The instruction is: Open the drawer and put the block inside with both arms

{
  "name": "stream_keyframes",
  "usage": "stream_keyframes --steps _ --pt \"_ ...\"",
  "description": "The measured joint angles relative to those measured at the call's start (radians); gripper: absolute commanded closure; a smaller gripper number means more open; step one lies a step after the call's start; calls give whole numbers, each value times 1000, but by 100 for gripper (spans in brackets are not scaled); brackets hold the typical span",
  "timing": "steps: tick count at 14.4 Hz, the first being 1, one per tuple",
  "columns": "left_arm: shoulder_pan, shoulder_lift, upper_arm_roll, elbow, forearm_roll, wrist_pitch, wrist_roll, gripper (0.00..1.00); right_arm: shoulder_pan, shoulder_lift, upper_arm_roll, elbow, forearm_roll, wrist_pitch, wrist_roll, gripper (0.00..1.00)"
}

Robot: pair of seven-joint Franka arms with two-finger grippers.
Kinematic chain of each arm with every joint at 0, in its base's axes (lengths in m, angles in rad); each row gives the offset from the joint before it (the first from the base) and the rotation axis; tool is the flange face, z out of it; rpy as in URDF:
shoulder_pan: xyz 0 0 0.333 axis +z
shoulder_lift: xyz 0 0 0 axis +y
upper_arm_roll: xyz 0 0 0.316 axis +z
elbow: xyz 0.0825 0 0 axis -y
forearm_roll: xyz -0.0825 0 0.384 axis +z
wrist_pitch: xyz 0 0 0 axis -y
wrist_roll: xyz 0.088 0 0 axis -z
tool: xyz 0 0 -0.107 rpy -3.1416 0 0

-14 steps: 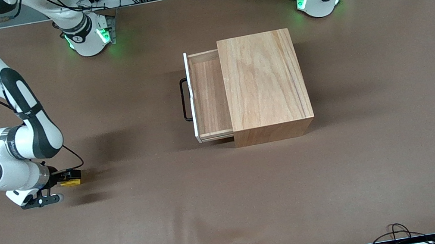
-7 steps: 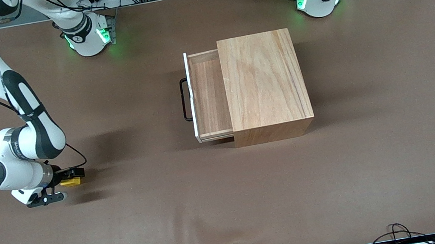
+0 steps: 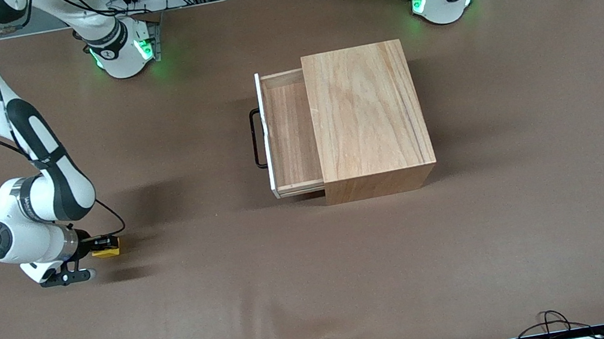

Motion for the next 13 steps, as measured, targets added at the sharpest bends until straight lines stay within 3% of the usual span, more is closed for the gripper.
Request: stream_keyframes --steps 1,3,9,13 --pt "-1 0 -9 0 0 -5 -7 0 0 0 0 0 0 0 0 75" --pt "-1 -1 -21 0 0 -14 -20 0 0 0 0 0 0 0 1 99" --pt "-1 -50 -32 -59 0 -15 -22 0 0 -4 2 9 0 18 0 100" --pt "-1 -84 -53 -94 0 -13 -36 0 33 -63 22 90 0 -34 -29 100"
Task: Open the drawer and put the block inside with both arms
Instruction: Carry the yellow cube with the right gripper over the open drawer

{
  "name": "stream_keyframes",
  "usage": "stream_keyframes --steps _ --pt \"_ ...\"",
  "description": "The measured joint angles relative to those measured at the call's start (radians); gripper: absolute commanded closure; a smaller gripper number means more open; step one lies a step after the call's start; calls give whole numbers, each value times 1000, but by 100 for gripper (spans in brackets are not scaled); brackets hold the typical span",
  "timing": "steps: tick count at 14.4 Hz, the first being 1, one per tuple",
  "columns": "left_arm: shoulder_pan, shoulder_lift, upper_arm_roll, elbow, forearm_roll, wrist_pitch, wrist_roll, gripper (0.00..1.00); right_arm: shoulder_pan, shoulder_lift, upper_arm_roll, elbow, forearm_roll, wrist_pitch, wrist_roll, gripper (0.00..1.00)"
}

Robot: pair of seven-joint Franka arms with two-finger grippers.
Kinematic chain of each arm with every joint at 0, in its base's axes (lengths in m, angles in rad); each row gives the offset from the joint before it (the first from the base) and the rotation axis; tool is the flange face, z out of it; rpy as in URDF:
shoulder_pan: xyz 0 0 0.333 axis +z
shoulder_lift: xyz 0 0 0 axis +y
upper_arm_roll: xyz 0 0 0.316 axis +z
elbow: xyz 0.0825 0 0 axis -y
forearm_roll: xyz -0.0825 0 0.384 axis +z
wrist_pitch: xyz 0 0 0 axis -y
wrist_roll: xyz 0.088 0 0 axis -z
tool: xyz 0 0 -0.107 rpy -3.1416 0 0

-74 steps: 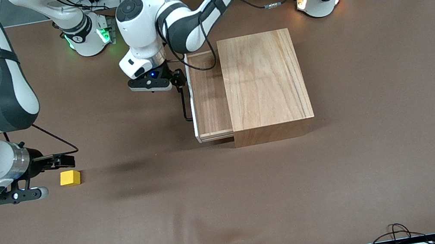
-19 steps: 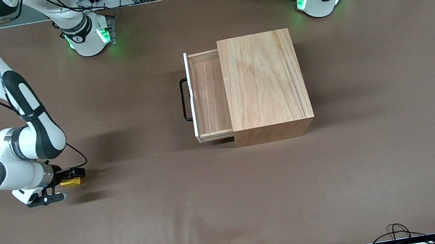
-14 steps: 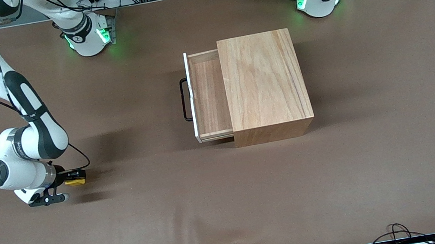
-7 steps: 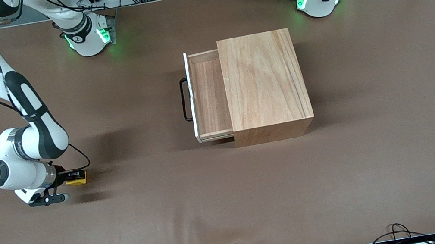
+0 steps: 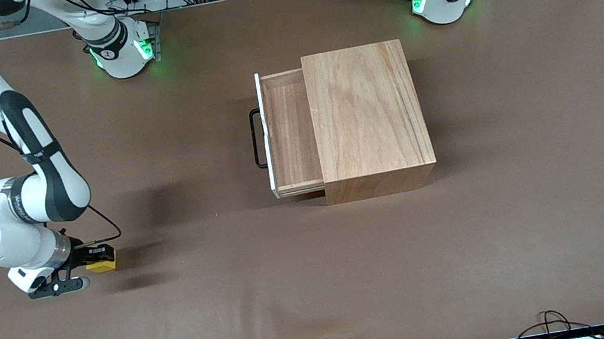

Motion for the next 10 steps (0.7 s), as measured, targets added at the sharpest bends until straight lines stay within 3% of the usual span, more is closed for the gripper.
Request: stream_keyframes --steps 4,10 --pt "0 -37 -8 -62 0 37 0 0 81 -49 16 117 4 -256 7 100" --pt "-1 -79 -91 -96 0 42 -2 0 272 -166 42 150 91 -452 119 100"
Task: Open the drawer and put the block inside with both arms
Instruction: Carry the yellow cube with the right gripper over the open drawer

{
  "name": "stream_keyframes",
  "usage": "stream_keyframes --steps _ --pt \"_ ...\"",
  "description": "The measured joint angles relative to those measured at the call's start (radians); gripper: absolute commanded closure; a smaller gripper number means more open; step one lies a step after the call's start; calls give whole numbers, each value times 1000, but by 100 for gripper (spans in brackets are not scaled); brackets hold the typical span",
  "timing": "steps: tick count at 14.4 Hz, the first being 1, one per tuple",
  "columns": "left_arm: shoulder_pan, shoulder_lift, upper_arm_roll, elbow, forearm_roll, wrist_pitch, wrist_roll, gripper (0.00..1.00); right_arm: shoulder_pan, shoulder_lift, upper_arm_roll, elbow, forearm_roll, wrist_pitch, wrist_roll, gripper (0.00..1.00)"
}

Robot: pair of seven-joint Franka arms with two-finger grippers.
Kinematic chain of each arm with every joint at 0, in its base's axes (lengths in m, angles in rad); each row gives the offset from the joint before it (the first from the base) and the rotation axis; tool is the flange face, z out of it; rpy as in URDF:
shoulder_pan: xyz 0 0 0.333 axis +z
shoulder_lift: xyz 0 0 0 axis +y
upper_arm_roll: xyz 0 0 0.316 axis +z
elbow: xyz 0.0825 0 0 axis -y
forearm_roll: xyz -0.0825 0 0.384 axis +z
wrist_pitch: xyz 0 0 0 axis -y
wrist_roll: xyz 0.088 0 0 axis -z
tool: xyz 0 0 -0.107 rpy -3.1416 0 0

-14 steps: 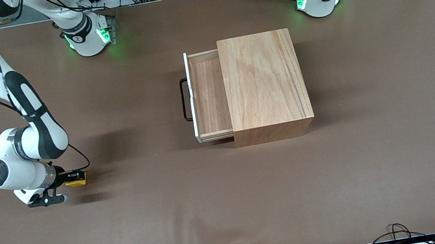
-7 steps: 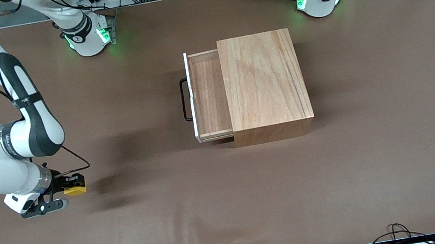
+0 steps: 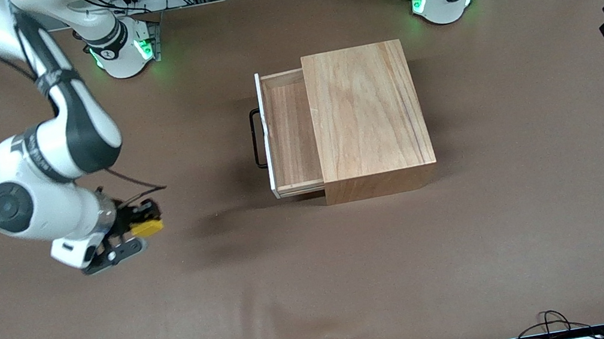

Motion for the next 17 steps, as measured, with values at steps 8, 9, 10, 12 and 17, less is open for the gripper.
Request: stream_keyframes --steps 8,9,10,12,17 --pt "-1 -1 -46 -8 0 0 -1 0 463 -34 9 -13 50 91 569 100" --pt "-1 -1 -46 -10 0 0 -1 0 499 -26 8 -17 51 117 591 100" --pt "-1 -1 -47 -14 0 0 -1 0 527 -17 8 -21 51 127 600 100" --pt "-1 -1 -49 -21 0 1 -2 0 562 -4 7 -52 52 143 601 100" --pt "-1 -1 -53 -26 0 1 -9 0 571 13 -6 -88 52 163 602 100"
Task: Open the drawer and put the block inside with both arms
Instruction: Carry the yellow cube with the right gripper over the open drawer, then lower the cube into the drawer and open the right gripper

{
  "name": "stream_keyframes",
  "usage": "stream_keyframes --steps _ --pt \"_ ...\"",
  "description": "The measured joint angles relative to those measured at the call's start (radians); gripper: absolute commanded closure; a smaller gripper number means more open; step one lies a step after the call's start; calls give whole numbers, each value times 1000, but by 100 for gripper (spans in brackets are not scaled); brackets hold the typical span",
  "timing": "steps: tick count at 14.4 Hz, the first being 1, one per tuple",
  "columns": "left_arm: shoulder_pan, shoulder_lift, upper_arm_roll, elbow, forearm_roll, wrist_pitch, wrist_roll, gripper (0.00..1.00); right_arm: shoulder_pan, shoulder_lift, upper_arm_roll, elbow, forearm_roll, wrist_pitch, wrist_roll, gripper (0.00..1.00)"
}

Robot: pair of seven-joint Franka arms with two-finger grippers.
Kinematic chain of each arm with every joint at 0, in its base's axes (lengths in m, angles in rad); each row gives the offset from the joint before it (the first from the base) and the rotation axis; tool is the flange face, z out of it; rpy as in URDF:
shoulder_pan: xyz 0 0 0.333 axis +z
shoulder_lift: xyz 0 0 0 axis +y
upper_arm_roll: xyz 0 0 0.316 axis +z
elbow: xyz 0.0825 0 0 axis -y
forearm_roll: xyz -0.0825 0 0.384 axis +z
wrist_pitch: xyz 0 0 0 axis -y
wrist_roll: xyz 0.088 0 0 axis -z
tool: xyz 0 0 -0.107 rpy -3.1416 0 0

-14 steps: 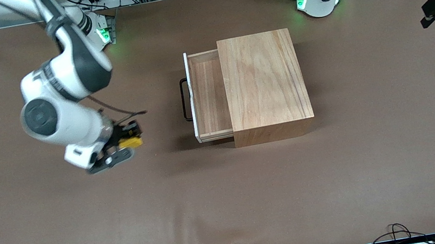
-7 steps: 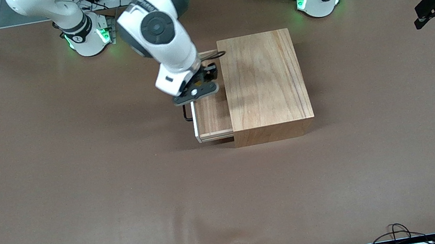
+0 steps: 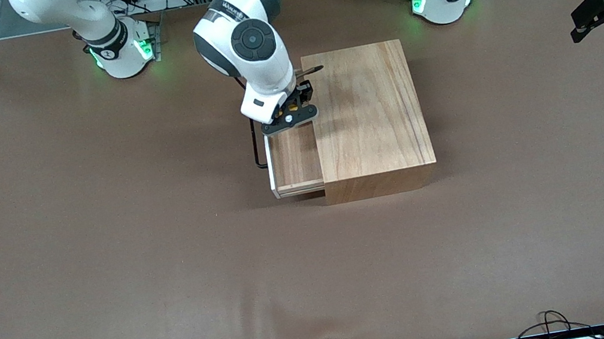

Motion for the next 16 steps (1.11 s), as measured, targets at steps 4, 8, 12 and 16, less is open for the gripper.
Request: stream_keyframes --steps 4,8,12,16 --pt "0 0 -2 -4 0 0 -5 0 -3 9 -9 -3 0 29 15 100" --pt "0 0 -2 -4 0 0 -7 0 -2 49 -8 -4 0 70 47 100" --pt "0 0 -2 -4 0 0 -8 0 -3 61 -10 -4 -2 73 70 25" --pt "0 0 -2 -4 0 0 -8 0 -3 61 -11 -3 -11 73 80 0"
